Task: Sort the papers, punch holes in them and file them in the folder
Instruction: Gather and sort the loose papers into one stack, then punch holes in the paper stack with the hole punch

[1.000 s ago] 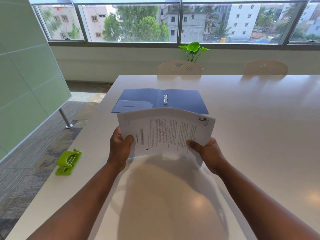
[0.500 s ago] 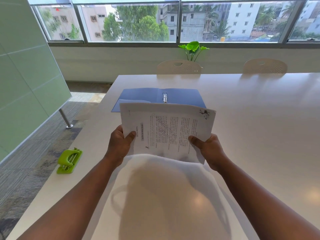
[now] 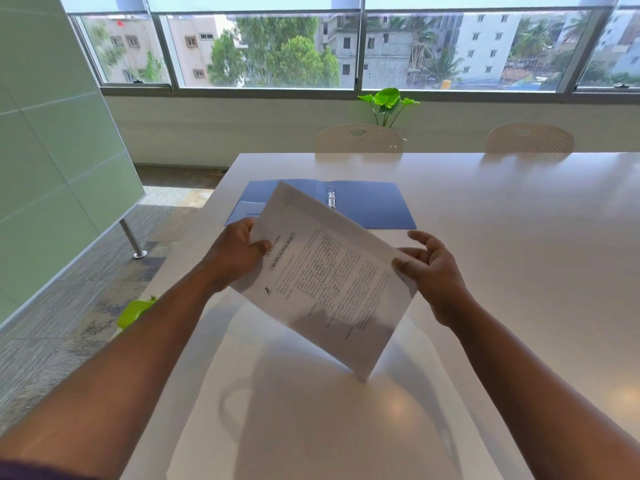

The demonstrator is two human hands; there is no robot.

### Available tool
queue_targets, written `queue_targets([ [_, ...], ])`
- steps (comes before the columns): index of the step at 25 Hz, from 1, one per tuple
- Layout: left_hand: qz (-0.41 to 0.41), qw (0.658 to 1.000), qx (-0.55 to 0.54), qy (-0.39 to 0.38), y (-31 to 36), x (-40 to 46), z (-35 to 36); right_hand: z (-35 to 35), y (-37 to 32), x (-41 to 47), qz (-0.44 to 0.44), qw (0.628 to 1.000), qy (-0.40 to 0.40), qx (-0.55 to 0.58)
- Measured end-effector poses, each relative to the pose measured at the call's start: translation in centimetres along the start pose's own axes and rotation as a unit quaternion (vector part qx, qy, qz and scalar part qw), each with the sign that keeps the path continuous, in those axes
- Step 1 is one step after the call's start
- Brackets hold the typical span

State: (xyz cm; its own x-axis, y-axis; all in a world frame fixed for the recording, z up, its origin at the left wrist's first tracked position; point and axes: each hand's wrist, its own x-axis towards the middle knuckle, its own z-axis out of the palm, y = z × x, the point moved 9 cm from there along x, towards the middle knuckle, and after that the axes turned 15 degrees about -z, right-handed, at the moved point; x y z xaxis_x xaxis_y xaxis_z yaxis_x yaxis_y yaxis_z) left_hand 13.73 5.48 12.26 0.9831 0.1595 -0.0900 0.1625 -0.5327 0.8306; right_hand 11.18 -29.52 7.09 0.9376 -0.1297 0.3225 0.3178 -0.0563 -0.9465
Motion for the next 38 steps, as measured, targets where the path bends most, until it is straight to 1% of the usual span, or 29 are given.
queue_targets([
  [2, 0.016, 0.999, 0.048, -0.007, 1.3, 0.2, -0.4, 0.5, -0.6, 0.3, -0.008, 0.997, -0.055, -0.063],
  [4, 0.044, 0.994, 0.099, -0.030, 2.8, 0.0, 0.1, 1.9, -0.7, 0.1, -0.004, 0.990, -0.115, -0.086],
  [8, 0.094, 0.976, 0.184, -0.072, 5.7, -0.9, 2.0, 5.1, 0.6, -1.4, 0.051, 0.976, -0.205, -0.062],
  [11, 0.123, 0.961, 0.236, -0.078, 7.0, -1.3, 3.1, 6.7, 2.3, -2.9, 0.090, 0.957, -0.268, -0.070],
  [12, 0.127, 0.956, 0.252, -0.080, 7.2, -1.3, 3.4, 6.9, 2.8, -3.3, 0.106, 0.953, -0.278, -0.054],
  [14, 0.133, 0.947, 0.278, -0.090, 7.3, -1.6, 3.9, 7.1, 3.4, -3.9, 0.138, 0.949, -0.282, -0.001],
  [16, 0.135, 0.941, 0.292, -0.100, 7.2, -1.8, 4.2, 7.3, 3.7, -4.6, 0.153, 0.945, -0.290, 0.016],
  [19, 0.135, 0.939, 0.298, -0.105, 6.8, -1.8, 4.5, 8.4, 3.2, -5.4, 0.131, 0.941, -0.312, 0.003],
  [25, 0.119, 0.941, 0.291, -0.129, 5.4, -1.3, 5.0, 9.4, 2.9, -6.1, 0.100, 0.948, -0.302, 0.019],
  [28, 0.120, 0.942, 0.287, -0.124, 5.2, -1.2, 5.5, 9.2, 3.1, -5.8, 0.091, 0.953, -0.289, 0.000],
  [30, 0.111, 0.958, 0.242, -0.102, 4.7, -1.0, 5.4, 9.1, 3.2, -5.7, 0.092, 0.955, -0.282, -0.006],
  [32, 0.113, 0.974, 0.188, -0.063, 3.9, -1.0, 4.9, 8.9, 3.3, -5.5, 0.095, 0.956, -0.279, -0.006],
  [35, 0.122, 0.980, 0.157, 0.020, 1.6, -1.5, 3.6, 8.7, 4.0, -5.3, 0.107, 0.956, -0.274, -0.006],
  [38, 0.088, 0.984, 0.137, 0.068, -1.7, -1.9, 2.5, 9.2, 4.2, -5.0, 0.112, 0.959, -0.259, 0.020],
])
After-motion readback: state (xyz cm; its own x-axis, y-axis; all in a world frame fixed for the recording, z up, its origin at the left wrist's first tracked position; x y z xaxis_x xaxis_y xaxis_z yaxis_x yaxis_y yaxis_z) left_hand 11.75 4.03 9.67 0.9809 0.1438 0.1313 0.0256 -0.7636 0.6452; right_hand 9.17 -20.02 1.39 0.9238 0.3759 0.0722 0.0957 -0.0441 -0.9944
